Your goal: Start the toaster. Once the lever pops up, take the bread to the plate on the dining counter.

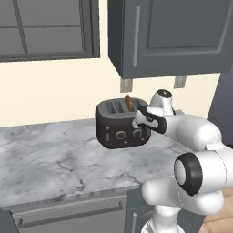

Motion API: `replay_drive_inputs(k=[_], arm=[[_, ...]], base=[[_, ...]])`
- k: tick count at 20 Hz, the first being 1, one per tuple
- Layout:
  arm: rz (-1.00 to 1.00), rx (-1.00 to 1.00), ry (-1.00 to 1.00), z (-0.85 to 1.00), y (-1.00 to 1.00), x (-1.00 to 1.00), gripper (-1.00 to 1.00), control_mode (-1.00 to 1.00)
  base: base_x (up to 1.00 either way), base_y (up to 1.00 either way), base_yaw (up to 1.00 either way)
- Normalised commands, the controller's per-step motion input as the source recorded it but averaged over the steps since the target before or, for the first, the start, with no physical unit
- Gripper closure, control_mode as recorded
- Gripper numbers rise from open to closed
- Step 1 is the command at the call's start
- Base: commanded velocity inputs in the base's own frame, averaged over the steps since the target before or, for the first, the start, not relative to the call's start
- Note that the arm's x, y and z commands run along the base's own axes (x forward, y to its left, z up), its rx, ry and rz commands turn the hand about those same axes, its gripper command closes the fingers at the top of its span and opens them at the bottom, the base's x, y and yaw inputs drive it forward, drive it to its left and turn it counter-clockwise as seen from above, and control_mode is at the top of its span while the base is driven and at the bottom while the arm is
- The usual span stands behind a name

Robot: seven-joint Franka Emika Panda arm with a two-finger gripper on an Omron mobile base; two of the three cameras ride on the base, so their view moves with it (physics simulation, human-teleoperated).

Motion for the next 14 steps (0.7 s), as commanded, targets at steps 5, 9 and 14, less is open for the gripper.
replay_drive_inputs(k=[5, 9, 14], arm=[[0.0, 0.0, -0.01, 0.0, 0.0, -0.09, -1.0, -1.0], [0.0, 0.0, -0.01, 0.04, 0.03, 0.0, -1.0, -1.0], [0.0, 0.0, -0.02, 0.13, 0.02, 0.0, -1.0, -1.0]], base=[[0.0, 0.0, 0.0], [0.0, 0.0, 0.0], [0.0, 0.0, 0.0]])
